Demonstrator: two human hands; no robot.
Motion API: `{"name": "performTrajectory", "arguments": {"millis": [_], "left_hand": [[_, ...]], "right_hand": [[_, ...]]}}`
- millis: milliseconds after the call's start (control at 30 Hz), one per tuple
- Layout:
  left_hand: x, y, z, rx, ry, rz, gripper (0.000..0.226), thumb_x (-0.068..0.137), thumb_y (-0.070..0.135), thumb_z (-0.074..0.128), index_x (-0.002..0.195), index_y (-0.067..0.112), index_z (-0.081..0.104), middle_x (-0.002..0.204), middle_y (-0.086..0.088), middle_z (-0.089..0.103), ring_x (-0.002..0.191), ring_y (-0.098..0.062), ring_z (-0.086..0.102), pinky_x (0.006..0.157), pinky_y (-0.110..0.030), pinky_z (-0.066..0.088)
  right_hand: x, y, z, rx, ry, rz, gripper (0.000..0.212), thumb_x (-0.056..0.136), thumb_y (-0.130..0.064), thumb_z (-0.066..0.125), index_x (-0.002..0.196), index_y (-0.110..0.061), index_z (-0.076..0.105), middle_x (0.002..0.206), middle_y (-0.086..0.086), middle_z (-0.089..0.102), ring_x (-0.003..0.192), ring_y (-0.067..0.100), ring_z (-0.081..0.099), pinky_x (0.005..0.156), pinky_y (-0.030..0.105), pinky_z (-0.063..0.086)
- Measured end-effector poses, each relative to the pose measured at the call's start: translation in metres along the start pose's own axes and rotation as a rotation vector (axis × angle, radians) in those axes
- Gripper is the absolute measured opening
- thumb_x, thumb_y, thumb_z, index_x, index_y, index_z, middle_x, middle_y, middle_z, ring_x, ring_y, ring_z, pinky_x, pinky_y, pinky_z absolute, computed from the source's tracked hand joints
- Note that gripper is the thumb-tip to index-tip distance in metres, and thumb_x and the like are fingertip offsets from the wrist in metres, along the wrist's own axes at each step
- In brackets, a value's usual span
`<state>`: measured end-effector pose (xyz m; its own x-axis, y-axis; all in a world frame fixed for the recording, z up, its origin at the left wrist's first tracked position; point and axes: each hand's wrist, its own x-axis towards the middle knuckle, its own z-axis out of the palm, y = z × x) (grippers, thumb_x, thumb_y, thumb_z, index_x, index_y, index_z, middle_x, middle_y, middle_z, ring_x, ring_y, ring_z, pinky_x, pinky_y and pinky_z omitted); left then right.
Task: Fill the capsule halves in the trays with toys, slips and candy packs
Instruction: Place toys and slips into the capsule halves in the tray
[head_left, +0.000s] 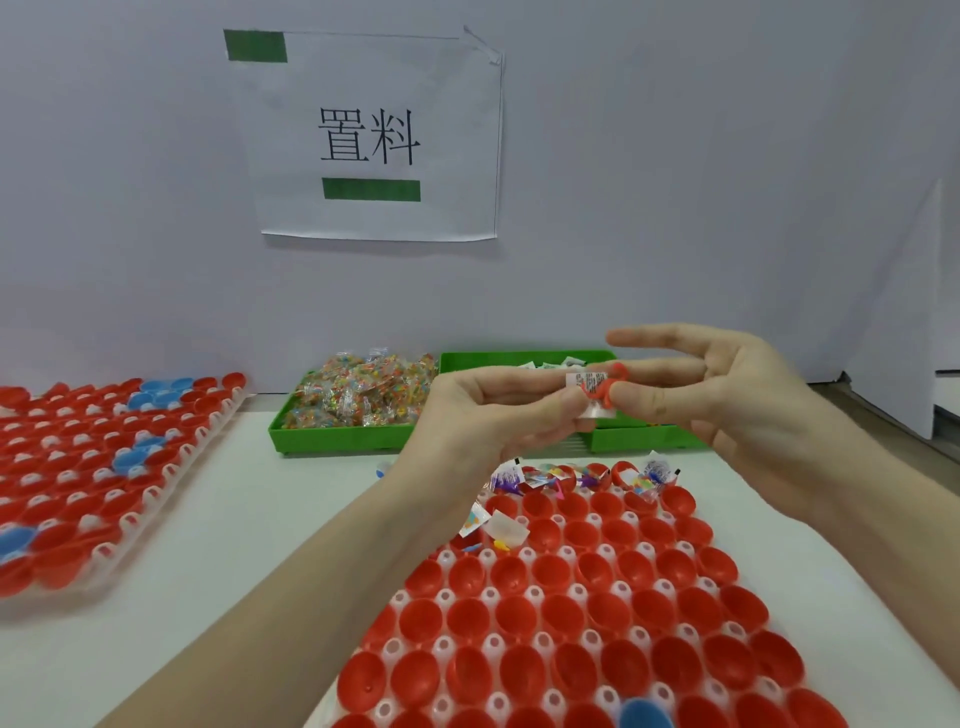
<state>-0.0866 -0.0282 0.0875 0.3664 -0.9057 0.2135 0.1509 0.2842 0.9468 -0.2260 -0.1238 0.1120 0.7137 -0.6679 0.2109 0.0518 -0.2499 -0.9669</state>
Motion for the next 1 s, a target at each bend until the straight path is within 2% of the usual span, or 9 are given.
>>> {"name": "performTrajectory", "arguments": {"millis": [67, 167, 267, 367, 500, 633, 733, 867, 1000], "left_hand": [[0.000, -0.004, -0.003, 0.002, -0.012, -0.015, 0.025, 0.058, 0.013, 0.068, 0.081, 0.006, 0.073, 0.078, -0.005, 0.073, 0.070, -0.012, 0.070, 0.062, -0.014, 0.052], [0.000, -0.009, -0.006, 0.052, -0.006, -0.039, 0.021, 0.067, 0.012, 0.069, 0.087, 0.007, 0.073, 0.081, -0.006, 0.073, 0.073, -0.011, 0.070, 0.065, -0.013, 0.052], [0.002, -0.015, -0.011, 0.246, 0.055, -0.041, 0.016, 0.077, 0.009, 0.069, 0.092, 0.008, 0.073, 0.084, -0.005, 0.073, 0.073, -0.007, 0.069, 0.064, -0.011, 0.051], [0.005, -0.026, -0.019, 0.530, 0.074, -0.036, 0.022, 0.078, 0.023, 0.070, 0.098, 0.014, 0.071, 0.082, 0.006, 0.071, 0.074, 0.000, 0.066, 0.065, -0.010, 0.049], [0.007, -0.046, -0.036, 1.076, 0.107, 0.012, 0.036, 0.088, 0.038, 0.056, 0.119, 0.019, 0.059, 0.107, 0.007, 0.063, 0.101, -0.007, 0.056, 0.089, -0.024, 0.044], [0.001, -0.064, -0.051, 1.536, -0.143, 0.099, 0.028, 0.091, 0.043, 0.048, 0.112, 0.030, 0.063, 0.116, 0.011, 0.060, 0.112, -0.010, 0.049, 0.094, -0.029, 0.028], [-0.002, -0.074, -0.055, 1.679, -0.218, 0.173, 0.031, 0.095, 0.042, 0.039, 0.112, 0.030, 0.061, 0.115, 0.013, 0.060, 0.111, -0.011, 0.046, 0.092, -0.028, 0.020], [-0.001, -0.078, -0.057, 1.773, -0.249, 0.303, 0.033, 0.095, 0.046, 0.038, 0.105, 0.025, 0.060, 0.109, 0.011, 0.060, 0.107, -0.011, 0.045, 0.090, -0.026, 0.018], [0.002, -0.078, -0.056, 1.757, -0.258, 0.278, 0.030, 0.094, 0.044, 0.041, 0.101, 0.024, 0.062, 0.104, 0.009, 0.061, 0.104, -0.011, 0.045, 0.084, -0.025, 0.018]], "right_hand": [[0.001, 0.005, 0.001, -0.048, -0.025, 0.054, 0.054, 0.044, -0.022, 0.073, 0.097, -0.020, 0.066, 0.083, 0.001, 0.074, 0.080, 0.012, 0.070, 0.083, 0.028, 0.047], [0.004, 0.014, 0.005, -0.082, -0.052, 0.084, 0.042, 0.049, -0.021, 0.073, 0.091, -0.023, 0.070, 0.083, 0.002, 0.074, 0.081, 0.011, 0.070, 0.077, 0.023, 0.046], [0.009, 0.028, 0.010, -0.032, -0.103, 0.154, 0.025, 0.064, -0.006, 0.072, 0.085, -0.020, 0.073, 0.084, 0.005, 0.073, 0.078, 0.012, 0.070, 0.067, 0.019, 0.053], [0.014, 0.045, 0.016, -0.020, -0.124, 0.216, 0.020, 0.077, 0.006, 0.064, 0.080, -0.013, 0.072, 0.073, 0.002, 0.070, 0.067, 0.010, 0.068, 0.061, 0.014, 0.053], [0.022, 0.073, 0.019, -0.423, -0.108, 0.231, 0.016, 0.079, 0.000, 0.066, 0.083, -0.014, 0.071, 0.064, -0.005, 0.063, 0.055, 0.002, 0.057, 0.054, 0.007, 0.044], [0.026, 0.094, 0.026, -0.854, -0.223, 0.133, 0.018, 0.082, -0.012, 0.063, 0.095, -0.020, 0.072, 0.070, -0.011, 0.062, 0.060, 0.000, 0.051, 0.047, 0.003, 0.035], [0.028, 0.104, 0.030, -0.936, -0.261, 0.052, 0.020, 0.083, -0.014, 0.061, 0.101, -0.016, 0.070, 0.065, -0.016, 0.052, 0.054, -0.004, 0.045, 0.048, 0.004, 0.035], [0.031, 0.111, 0.032, -0.992, -0.249, -0.028, 0.020, 0.080, -0.016, 0.065, 0.099, -0.019, 0.065, 0.072, -0.015, 0.049, 0.067, 0.003, 0.051, 0.061, 0.014, 0.042], [0.034, 0.112, 0.035, -0.981, -0.277, 0.000, 0.016, 0.078, -0.018, 0.070, 0.094, -0.019, 0.071, 0.075, -0.013, 0.052, 0.073, 0.007, 0.054, 0.064, 0.018, 0.041]]}}
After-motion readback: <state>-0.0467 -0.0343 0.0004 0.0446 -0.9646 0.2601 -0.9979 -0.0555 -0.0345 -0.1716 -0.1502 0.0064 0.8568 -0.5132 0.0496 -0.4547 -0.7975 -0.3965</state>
